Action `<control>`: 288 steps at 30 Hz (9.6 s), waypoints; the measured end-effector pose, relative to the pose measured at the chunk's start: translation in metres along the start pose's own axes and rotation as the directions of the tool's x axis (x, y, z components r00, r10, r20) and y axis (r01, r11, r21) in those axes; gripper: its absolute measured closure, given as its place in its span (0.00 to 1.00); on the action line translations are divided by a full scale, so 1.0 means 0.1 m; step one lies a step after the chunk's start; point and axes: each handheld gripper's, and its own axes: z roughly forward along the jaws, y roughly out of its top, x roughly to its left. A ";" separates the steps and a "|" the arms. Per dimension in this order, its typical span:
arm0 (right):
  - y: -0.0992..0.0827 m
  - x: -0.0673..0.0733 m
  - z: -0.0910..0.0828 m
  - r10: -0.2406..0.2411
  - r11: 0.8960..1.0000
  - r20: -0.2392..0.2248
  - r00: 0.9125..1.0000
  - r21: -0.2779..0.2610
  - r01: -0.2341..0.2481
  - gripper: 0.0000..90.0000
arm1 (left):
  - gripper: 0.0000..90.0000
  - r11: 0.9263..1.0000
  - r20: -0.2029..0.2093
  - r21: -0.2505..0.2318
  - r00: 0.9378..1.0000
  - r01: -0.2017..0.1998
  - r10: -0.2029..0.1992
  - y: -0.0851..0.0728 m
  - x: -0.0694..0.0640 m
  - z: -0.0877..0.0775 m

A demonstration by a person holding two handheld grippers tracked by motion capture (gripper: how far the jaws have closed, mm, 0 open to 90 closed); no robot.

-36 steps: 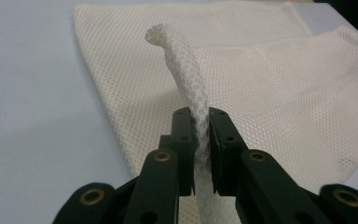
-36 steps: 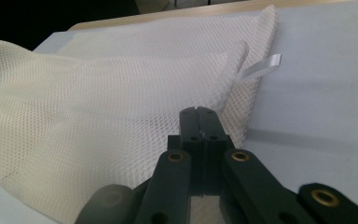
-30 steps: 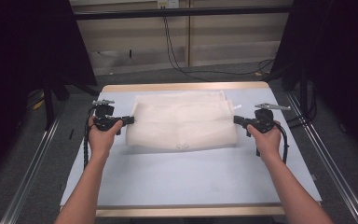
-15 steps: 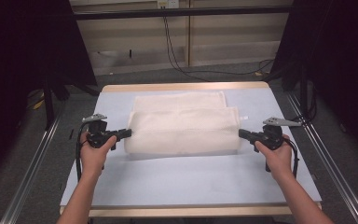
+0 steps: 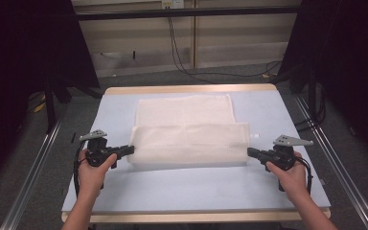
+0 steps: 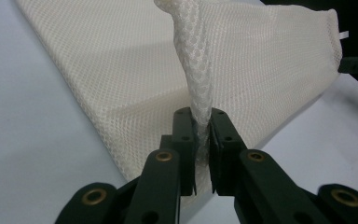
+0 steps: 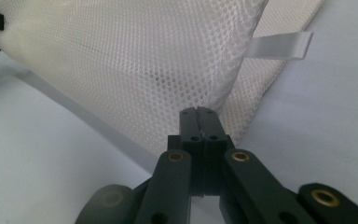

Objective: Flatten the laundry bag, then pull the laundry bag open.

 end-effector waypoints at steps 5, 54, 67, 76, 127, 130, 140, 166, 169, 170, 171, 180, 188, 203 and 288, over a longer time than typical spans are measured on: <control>-0.07 0.02 -0.05 0.003 1.000 -0.021 1.000 0.002 -0.003 1.00 | 0.92 1.000 0.011 0.019 1.000 0.006 -0.007 -0.08 -0.02 -0.04; -0.11 -0.06 -0.01 -0.025 1.000 -0.018 1.000 0.006 0.025 1.00 | 0.63 0.998 0.024 0.068 1.000 0.018 -0.019 -0.22 -0.07 -0.11; -0.14 -0.06 -0.02 -0.038 0.998 -0.039 0.999 0.048 0.039 1.00 | 0.37 0.997 0.001 0.057 0.998 0.055 -0.055 -0.19 0.06 -0.26; -0.17 -0.06 -0.03 -0.053 0.995 -0.045 0.998 0.081 0.057 1.00 | 0.32 0.996 -0.030 0.067 0.998 0.058 -0.056 -0.18 0.12 -0.33; -0.13 0.10 0.20 -0.062 0.981 0.065 0.996 0.187 0.049 0.74 | 0.51 0.971 -0.156 0.241 0.987 -0.006 0.045 -0.32 -0.05 0.22; -0.14 0.15 0.23 -0.106 0.972 0.078 0.991 0.220 0.087 0.79 | 0.62 0.970 -0.160 0.244 0.985 -0.021 0.062 -0.33 -0.09 0.25; -0.12 0.15 0.24 -0.085 0.975 0.084 0.993 0.214 0.065 0.93 | 0.85 0.958 -0.175 0.283 0.980 -0.038 0.090 -0.29 -0.09 0.27; -0.09 0.20 0.23 -0.114 0.977 0.098 0.989 0.189 0.094 0.97 | 0.97 0.969 -0.175 0.248 0.983 -0.006 0.051 -0.18 0.04 0.26; -0.08 0.21 0.26 -0.126 0.974 0.083 0.989 0.198 0.107 0.97 | 0.97 0.973 -0.177 0.232 0.984 0.014 0.028 -0.19 0.05 0.23; -0.08 0.21 0.26 -0.131 0.974 0.072 0.989 0.197 0.114 0.97 | 0.97 0.972 -0.186 0.235 0.982 0.006 0.039 -0.19 0.07 0.21; -0.08 0.21 0.26 -0.131 0.974 0.072 0.989 0.197 0.114 0.97 | 0.97 0.972 -0.186 0.235 0.982 0.006 0.039 -0.19 0.07 0.21; -0.08 0.29 0.31 -0.160 0.967 0.061 0.985 0.211 0.144 0.97 | 0.97 0.978 -0.199 0.208 0.980 0.020 0.022 -0.19 0.11 0.16; -0.06 0.31 0.32 -0.196 0.962 0.076 0.978 0.207 0.177 0.97 | 0.97 0.975 -0.197 0.222 0.980 0.012 0.032 -0.20 0.12 0.15; -0.05 0.27 0.24 -0.131 0.985 0.108 0.986 0.124 0.117 0.76 | 0.60 0.989 -0.243 0.148 0.970 0.020 0.016 -0.16 0.08 0.13; -0.27 0.51 0.09 -0.209 0.949 -0.029 0.978 0.235 0.209 1.00 | 0.60 0.864 0.259 0.479 0.916 0.153 -0.306 0.05 -1.81 1.83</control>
